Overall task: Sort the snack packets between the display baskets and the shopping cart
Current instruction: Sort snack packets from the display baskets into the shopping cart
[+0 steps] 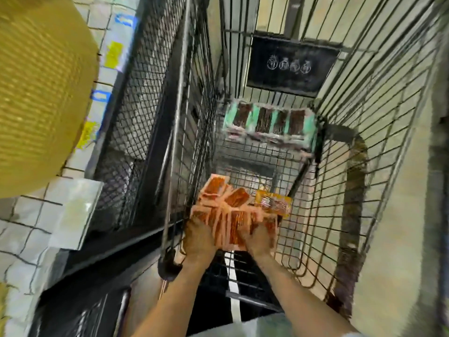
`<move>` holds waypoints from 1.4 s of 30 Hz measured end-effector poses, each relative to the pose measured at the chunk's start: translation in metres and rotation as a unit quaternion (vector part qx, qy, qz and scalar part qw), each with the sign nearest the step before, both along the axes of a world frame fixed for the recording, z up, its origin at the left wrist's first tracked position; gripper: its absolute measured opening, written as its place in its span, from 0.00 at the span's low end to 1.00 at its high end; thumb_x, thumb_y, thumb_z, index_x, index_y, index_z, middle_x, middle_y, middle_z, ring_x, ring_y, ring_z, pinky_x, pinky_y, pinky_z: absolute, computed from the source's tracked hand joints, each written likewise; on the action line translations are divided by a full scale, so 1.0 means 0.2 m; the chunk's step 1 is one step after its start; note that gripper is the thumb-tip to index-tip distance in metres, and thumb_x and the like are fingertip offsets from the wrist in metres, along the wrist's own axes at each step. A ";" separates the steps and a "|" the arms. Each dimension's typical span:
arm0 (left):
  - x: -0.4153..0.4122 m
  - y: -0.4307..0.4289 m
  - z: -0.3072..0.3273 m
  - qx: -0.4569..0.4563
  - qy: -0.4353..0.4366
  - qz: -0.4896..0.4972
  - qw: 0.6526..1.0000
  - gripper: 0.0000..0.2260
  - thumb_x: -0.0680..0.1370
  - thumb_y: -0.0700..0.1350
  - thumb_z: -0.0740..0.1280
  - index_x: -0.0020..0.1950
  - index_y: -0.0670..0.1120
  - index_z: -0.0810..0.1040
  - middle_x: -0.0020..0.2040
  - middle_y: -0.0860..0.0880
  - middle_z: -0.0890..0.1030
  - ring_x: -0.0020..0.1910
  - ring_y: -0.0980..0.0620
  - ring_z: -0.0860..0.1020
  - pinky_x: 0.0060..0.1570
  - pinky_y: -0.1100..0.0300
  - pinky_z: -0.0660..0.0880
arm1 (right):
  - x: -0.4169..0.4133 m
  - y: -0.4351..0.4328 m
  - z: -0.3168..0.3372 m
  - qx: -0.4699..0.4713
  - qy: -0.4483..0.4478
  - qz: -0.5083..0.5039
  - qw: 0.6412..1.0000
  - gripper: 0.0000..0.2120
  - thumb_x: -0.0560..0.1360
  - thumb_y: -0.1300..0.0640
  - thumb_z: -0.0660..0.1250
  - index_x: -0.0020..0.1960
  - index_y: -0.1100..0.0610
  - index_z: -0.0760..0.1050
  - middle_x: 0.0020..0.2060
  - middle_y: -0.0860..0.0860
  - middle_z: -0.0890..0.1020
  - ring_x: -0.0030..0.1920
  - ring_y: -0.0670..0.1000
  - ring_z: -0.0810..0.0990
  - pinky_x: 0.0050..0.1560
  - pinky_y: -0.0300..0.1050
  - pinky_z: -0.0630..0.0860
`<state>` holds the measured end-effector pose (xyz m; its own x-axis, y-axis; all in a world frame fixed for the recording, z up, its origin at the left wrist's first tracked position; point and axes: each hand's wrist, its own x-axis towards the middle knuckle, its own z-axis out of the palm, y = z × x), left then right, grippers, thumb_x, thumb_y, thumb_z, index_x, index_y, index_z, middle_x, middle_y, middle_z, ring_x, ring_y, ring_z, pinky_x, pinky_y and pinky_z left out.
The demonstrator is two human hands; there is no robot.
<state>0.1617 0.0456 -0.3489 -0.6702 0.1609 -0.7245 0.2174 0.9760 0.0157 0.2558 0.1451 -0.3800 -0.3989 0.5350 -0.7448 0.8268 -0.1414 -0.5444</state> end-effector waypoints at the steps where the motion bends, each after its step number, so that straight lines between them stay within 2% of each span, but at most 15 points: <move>1: 0.01 0.00 -0.02 -0.002 0.021 0.014 1.000 0.31 0.77 0.48 0.69 0.72 0.39 0.57 0.68 0.41 0.69 0.66 0.45 0.71 0.63 0.57 0.69 | -0.01 -0.01 -0.02 -0.004 -0.012 0.001 1.000 0.14 0.76 0.59 0.67 0.58 0.65 0.75 0.55 0.59 0.80 0.55 0.55 0.78 0.56 0.39 0.73; 3: 0.02 0.01 -0.05 0.017 0.063 0.035 0.997 0.26 0.79 0.48 0.66 0.71 0.41 0.59 0.66 0.43 0.71 0.65 0.46 0.72 0.61 0.59 0.69 | -0.02 -0.04 -0.06 0.003 -0.025 0.004 1.000 0.14 0.76 0.58 0.68 0.58 0.64 0.76 0.55 0.59 0.80 0.57 0.57 0.78 0.60 0.49 0.73; 8: 0.04 0.01 -0.06 0.062 0.086 0.048 0.993 0.20 0.82 0.44 0.58 0.72 0.39 0.60 0.67 0.40 0.71 0.65 0.43 0.71 0.63 0.54 0.69 | -0.06 -0.10 -0.09 0.023 -0.037 -0.032 0.999 0.12 0.76 0.58 0.67 0.58 0.61 0.73 0.53 0.56 0.79 0.56 0.55 0.78 0.58 0.52 0.75; 11: 0.02 0.01 -0.10 0.030 0.066 0.058 0.996 0.22 0.81 0.46 0.61 0.71 0.39 0.59 0.65 0.40 0.73 0.65 0.44 0.70 0.61 0.54 0.71 | -0.06 -0.12 -0.10 0.032 -0.060 -0.034 0.997 0.18 0.73 0.53 0.71 0.58 0.59 0.72 0.54 0.54 0.78 0.57 0.55 0.77 0.59 0.52 0.75; 15: -0.01 0.04 -0.13 -0.005 0.048 0.083 0.995 0.35 0.76 0.48 0.69 0.74 0.38 0.53 0.67 0.39 0.70 0.68 0.42 0.67 0.59 0.52 0.71 | -0.09 -0.12 -0.11 0.076 -0.120 -0.015 0.990 0.24 0.68 0.49 0.76 0.57 0.59 0.72 0.54 0.54 0.77 0.57 0.55 0.76 0.59 0.51 0.74; 18: 0.00 0.04 -0.15 -0.040 0.060 0.054 0.996 0.35 0.75 0.52 0.71 0.72 0.37 0.58 0.68 0.40 0.70 0.68 0.43 0.67 0.59 0.55 0.71 | -0.11 -0.13 -0.11 0.013 -0.079 -0.064 0.995 0.22 0.68 0.54 0.77 0.55 0.60 0.70 0.53 0.55 0.78 0.55 0.55 0.78 0.57 0.50 0.76; 21: 0.01 0.04 -0.17 -0.049 0.058 0.046 0.996 0.31 0.73 0.56 0.71 0.68 0.39 0.68 0.67 0.41 0.70 0.67 0.44 0.66 0.59 0.55 0.71 | -0.12 -0.15 -0.11 -0.056 -0.046 -0.101 0.992 0.25 0.70 0.59 0.74 0.61 0.62 0.67 0.55 0.57 0.76 0.55 0.57 0.77 0.57 0.50 0.75; 25: 0.03 0.04 -0.17 -0.028 0.068 0.067 0.995 0.31 0.72 0.57 0.72 0.66 0.39 0.69 0.66 0.42 0.70 0.66 0.44 0.66 0.62 0.53 0.70 | -0.10 -0.14 -0.10 -0.106 0.035 -0.088 0.990 0.11 0.73 0.67 0.69 0.52 0.56 0.76 0.49 0.52 0.81 0.56 0.54 0.79 0.54 0.38 0.75; 28: 0.03 0.04 -0.16 0.023 0.055 0.126 0.990 0.28 0.73 0.55 0.71 0.64 0.40 0.69 0.60 0.42 0.76 0.60 0.45 0.74 0.55 0.53 0.76 | -0.07 -0.05 -0.07 -0.136 0.039 -0.090 0.986 0.10 0.75 0.64 0.67 0.49 0.50 0.74 0.48 0.49 0.81 0.54 0.50 0.79 0.57 0.44 0.74; 31: -0.01 0.02 -0.16 0.096 0.006 0.234 0.968 0.22 0.73 0.46 0.73 0.61 0.40 0.69 0.54 0.43 0.80 0.51 0.45 0.81 0.36 0.59 0.76 | -0.01 0.15 -0.04 -0.157 0.040 -0.121 0.979 0.06 0.75 0.61 0.67 0.48 0.51 0.75 0.46 0.47 0.82 0.49 0.47 0.81 0.56 0.51 0.77; 33: -0.03 0.00 -0.16 0.135 -0.001 0.276 0.952 0.19 0.73 0.44 0.73 0.59 0.42 0.70 0.52 0.46 0.81 0.49 0.46 0.81 0.36 0.60 0.75 | 0.02 0.30 -0.02 -0.156 0.045 -0.124 0.979 0.06 0.74 0.60 0.68 0.48 0.52 0.75 0.46 0.49 0.83 0.49 0.48 0.82 0.51 0.51 0.79; 36: -0.06 -0.01 -0.15 0.185 -0.017 0.309 0.933 0.18 0.72 0.42 0.74 0.58 0.45 0.72 0.46 0.53 0.78 0.43 0.53 0.78 0.38 0.63 0.72 | 0.07 0.49 0.00 -0.115 0.064 -0.083 0.988 0.10 0.73 0.58 0.70 0.50 0.48 0.72 0.45 0.45 0.81 0.46 0.43 0.80 0.37 0.36 0.75; 38: -0.07 -0.02 -0.14 0.194 -0.023 0.321 0.927 0.16 0.71 0.40 0.74 0.54 0.48 0.72 0.43 0.56 0.76 0.42 0.55 0.76 0.42 0.62 0.72 | 0.09 0.56 -0.04 -0.017 0.058 -0.034 0.998 0.10 0.74 0.59 0.70 0.49 0.49 0.70 0.43 0.43 0.78 0.41 0.41 0.79 0.34 0.32 0.71; 40: -0.08 -0.03 -0.14 0.190 -0.019 0.329 0.925 0.15 0.71 0.39 0.74 0.49 0.49 0.71 0.40 0.57 0.75 0.43 0.54 0.76 0.45 0.58 0.72 | 0.10 0.61 -0.13 0.119 0.028 0.022 0.992 0.09 0.74 0.62 0.69 0.48 0.54 0.69 0.41 0.47 0.76 0.42 0.47 0.78 0.36 0.36 0.70; 42: -0.09 -0.03 -0.15 0.182 -0.015 0.324 0.928 0.14 0.71 0.39 0.75 0.49 0.48 0.72 0.42 0.55 0.76 0.43 0.54 0.75 0.45 0.58 0.72 | 0.08 0.65 -0.22 0.172 -0.027 0.073 0.982 0.08 0.74 0.63 0.68 0.52 0.60 0.72 0.44 0.54 0.77 0.49 0.56 0.78 0.43 0.43 0.70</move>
<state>0.1441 0.0389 -0.3784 -0.6927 -0.0311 -0.7206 -0.4194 0.8301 0.3674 0.2726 0.2758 -0.4244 -0.4541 0.6997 -0.5516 0.8539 0.1652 -0.4935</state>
